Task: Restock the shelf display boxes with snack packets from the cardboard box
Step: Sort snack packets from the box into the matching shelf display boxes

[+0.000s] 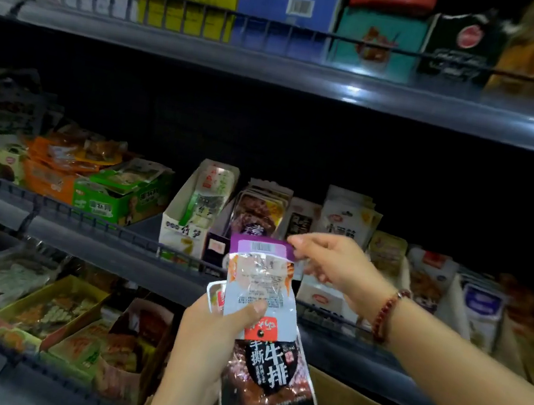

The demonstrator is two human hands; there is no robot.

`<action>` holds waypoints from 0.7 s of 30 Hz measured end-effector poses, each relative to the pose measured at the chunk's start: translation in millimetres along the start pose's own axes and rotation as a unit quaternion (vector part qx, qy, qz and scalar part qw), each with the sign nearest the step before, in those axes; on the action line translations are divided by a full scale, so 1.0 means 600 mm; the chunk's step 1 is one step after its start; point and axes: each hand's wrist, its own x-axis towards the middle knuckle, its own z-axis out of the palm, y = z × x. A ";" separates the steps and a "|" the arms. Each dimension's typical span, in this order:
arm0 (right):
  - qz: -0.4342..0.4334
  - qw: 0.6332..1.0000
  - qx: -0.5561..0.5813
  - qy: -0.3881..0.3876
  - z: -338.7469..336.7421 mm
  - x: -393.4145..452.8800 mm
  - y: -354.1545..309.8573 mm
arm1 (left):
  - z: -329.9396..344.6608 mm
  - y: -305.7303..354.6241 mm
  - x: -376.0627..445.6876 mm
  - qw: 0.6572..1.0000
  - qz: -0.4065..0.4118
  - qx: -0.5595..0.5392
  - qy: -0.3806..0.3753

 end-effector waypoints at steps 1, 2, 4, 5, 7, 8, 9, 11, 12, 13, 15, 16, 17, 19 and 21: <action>0.016 1.000 0.007 -0.001 -0.017 -0.018 0.008 | 0.014 -0.001 -0.010 1.000 -0.003 0.011 -0.016; 0.036 0.999 0.027 -0.006 -0.032 -0.032 0.018 | 0.028 -0.002 -0.020 0.999 -0.003 0.022 -0.031; 0.087 0.991 0.096 -0.013 -0.061 -0.060 0.032 | 0.053 -0.005 -0.038 0.997 0.006 0.045 -0.056; 0.112 0.986 0.124 -0.011 -0.075 -0.073 0.037 | 0.064 -0.007 -0.048 0.996 0.008 0.056 -0.063; 0.143 0.977 0.156 -0.008 -0.100 -0.098 0.045 | 0.081 -0.016 -0.066 0.995 -0.011 0.065 -0.074; 0.155 0.973 0.169 -0.006 -0.110 -0.111 0.048 | 0.086 -0.023 -0.072 0.995 -0.033 0.058 -0.079; 0.169 0.968 0.185 -0.003 -0.120 -0.124 0.051 | 0.092 -0.029 -0.079 0.994 -0.064 0.040 -0.085; 0.200 0.952 0.233 0.010 -0.135 -0.150 0.060 | 0.098 -0.041 -0.090 0.986 -0.139 -0.020 -0.094; 0.215 0.940 0.265 0.022 -0.142 -0.161 0.065 | 0.102 -0.047 -0.095 0.980 -0.168 -0.047 -0.097; 0.226 0.927 0.297 0.035 -0.149 -0.173 0.071 | 0.108 -0.052 -0.099 0.975 -0.188 -0.070 -0.099; 0.241 0.903 0.351 0.059 -0.164 -0.193 0.085 | 0.120 -0.061 -0.108 0.967 -0.205 -0.106 -0.107; 0.242 0.892 0.375 0.071 -0.173 -0.203 0.091 | 0.125 -0.064 -0.111 0.963 -0.210 -0.122 -0.117; 0.237 0.882 0.398 0.084 -0.181 -0.214 0.096 | 0.131 -0.065 -0.114 0.958 -0.218 -0.133 -0.130; 0.210 0.873 0.427 0.108 -0.196 -0.233 0.106 | 0.143 -0.068 -0.117 0.949 -0.238 -0.141 -0.153; 0.169 0.875 0.436 0.127 -0.210 -0.253 0.115 | 0.153 -0.078 -0.114 0.944 -0.254 -0.144 -0.153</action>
